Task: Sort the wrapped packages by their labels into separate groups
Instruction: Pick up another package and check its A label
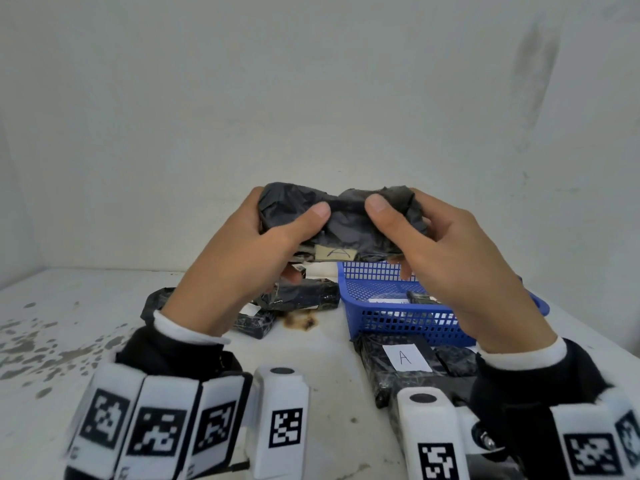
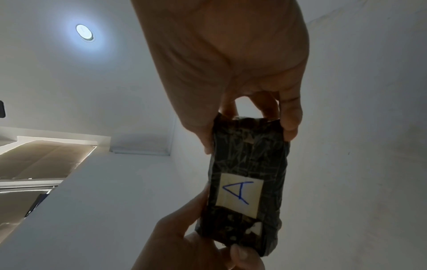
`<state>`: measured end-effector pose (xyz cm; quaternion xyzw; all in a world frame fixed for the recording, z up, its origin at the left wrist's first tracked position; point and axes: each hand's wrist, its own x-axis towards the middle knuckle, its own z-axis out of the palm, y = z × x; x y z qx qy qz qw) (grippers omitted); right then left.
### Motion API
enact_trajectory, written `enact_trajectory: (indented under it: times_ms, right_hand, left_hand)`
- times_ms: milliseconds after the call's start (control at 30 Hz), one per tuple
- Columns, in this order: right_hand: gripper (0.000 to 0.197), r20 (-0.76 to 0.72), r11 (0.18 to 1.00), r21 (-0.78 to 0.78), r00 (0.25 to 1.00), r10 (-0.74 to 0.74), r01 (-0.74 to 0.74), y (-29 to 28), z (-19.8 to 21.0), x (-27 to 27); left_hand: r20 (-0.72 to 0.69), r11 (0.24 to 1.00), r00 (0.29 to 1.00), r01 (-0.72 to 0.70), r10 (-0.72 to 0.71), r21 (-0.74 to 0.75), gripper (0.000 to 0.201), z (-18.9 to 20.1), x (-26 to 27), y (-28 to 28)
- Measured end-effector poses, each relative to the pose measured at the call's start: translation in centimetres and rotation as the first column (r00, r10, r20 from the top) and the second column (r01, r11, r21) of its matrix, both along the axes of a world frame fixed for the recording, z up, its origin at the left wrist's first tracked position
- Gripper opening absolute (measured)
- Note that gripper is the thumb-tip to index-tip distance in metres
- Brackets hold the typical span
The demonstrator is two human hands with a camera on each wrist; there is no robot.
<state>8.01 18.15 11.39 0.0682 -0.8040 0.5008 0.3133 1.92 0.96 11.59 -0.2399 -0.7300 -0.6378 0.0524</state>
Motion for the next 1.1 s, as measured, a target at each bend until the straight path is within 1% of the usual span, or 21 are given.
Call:
enact_trajectory:
  times_ms: [133,200,233,300,367,400,467,500,533,567,600,633,667,767,833,933,1000,1067,1100]
  right_hand:
    - [0.027,0.0,1.0,0.02,1.0,0.012,-0.012,0.0,-0.1,0.0]
    - [0.033,0.018,0.999,0.041,1.0,0.016,-0.017,0.1,-0.1,0.1]
    - [0.034,0.033,0.998,0.058,0.999,0.012,-0.014,0.2,-0.2,0.2]
    - [0.03,0.06,0.997,0.076,0.998,0.005,-0.01,0.3,-0.3,0.2]
    - [0.034,0.075,0.999,0.041,0.997,0.024,-0.028,0.2,-0.2,0.4]
    - [0.037,0.078,0.999,0.027,0.997,0.027,-0.03,0.1,-0.1,0.5]
    - [0.042,0.073,0.999,0.01,0.997,0.031,-0.031,-0.1,0.1,0.7]
    - [0.038,0.059,0.999,-0.005,0.997,0.042,-0.042,-0.1,0.2,0.6]
    - [0.034,0.045,0.999,-0.015,0.998,0.049,-0.048,0.0,0.2,0.6]
    - [0.038,0.034,0.999,-0.015,0.998,0.048,-0.047,0.3,0.1,0.4]
    - [0.046,0.028,0.999,-0.017,0.999,0.043,-0.043,0.6,0.0,0.3]
    - [0.054,0.024,0.999,-0.021,0.999,0.037,-0.037,1.0,0.0,0.2]
    - [0.056,0.026,0.999,-0.027,0.999,0.036,-0.035,1.2,0.0,0.1]
    - [0.044,0.042,0.998,-0.021,0.997,0.057,-0.056,1.3,0.1,0.2]
    - [0.038,0.045,0.999,-0.004,0.998,0.043,-0.043,1.2,0.1,0.3]
    - [0.032,0.037,0.999,0.003,0.998,0.053,-0.053,1.0,0.1,0.4]
    - [0.038,0.038,0.996,-0.024,0.996,0.081,-0.08,0.9,0.1,0.4]
    - [0.049,0.037,0.996,-0.006,0.995,0.09,-0.09,1.0,0.0,0.3]
    - [0.049,0.031,0.996,0.008,0.996,0.089,-0.09,1.0,0.0,0.2]
  left_hand:
    - [0.018,1.0,1.0,-0.016,0.016,0.015,0.026,0.0,-0.3,-0.2]
    - [0.019,0.999,1.0,-0.017,0.016,0.038,0.025,0.0,-0.3,-0.4]
    - [0.012,0.999,1.0,-0.015,0.014,0.046,0.027,0.1,-0.3,-0.4]
    - [-0.005,0.999,1.0,0.003,-0.003,0.043,0.04,0.3,-0.1,-0.5]
    - [0.013,0.997,0.999,0.029,-0.03,0.067,0.053,0.5,0.0,-0.5]
    - [0.032,0.994,0.998,0.042,-0.045,0.102,0.052,0.7,-0.1,-0.5]
    - [0.065,0.974,0.995,0.066,-0.082,0.216,0.034,0.8,-0.3,-0.6]
    - [0.092,0.958,0.989,0.085,-0.115,0.275,0.026,0.8,-0.4,-0.8]
    - [0.119,0.942,0.981,0.107,-0.151,0.317,0.031,0.9,-0.5,-0.9]
    - [0.133,0.929,0.973,0.134,-0.19,0.344,0.043,0.8,-0.7,-1.2]
    - [0.13,0.924,0.966,0.168,-0.224,0.344,0.05,0.7,-0.8,-1.4]
    - [0.119,0.925,0.963,0.192,-0.242,0.328,0.05,0.6,-0.7,-1.5]
    - [0.106,0.929,0.962,0.208,-0.251,0.307,0.047,0.6,-0.6,-1.6]
    - [0.106,0.945,0.966,0.204,-0.237,0.256,0.028,0.6,-0.1,-1.5]
    - [0.121,0.963,0.971,0.181,-0.207,0.2,0.028,0.5,0.1,-1.3]
    - [0.106,0.966,0.977,0.162,-0.186,0.202,0.032,0.7,0.5,-0.9]
    - [0.076,0.966,0.981,0.159,-0.177,0.204,0.038,0.6,0.7,-0.6]
    - [0.056,0.969,0.986,0.143,-0.157,0.2,0.037,0.6,0.7,-0.5]
    - [0.057,0.97,0.987,0.138,-0.152,0.202,0.036,0.5,0.6,-0.5]
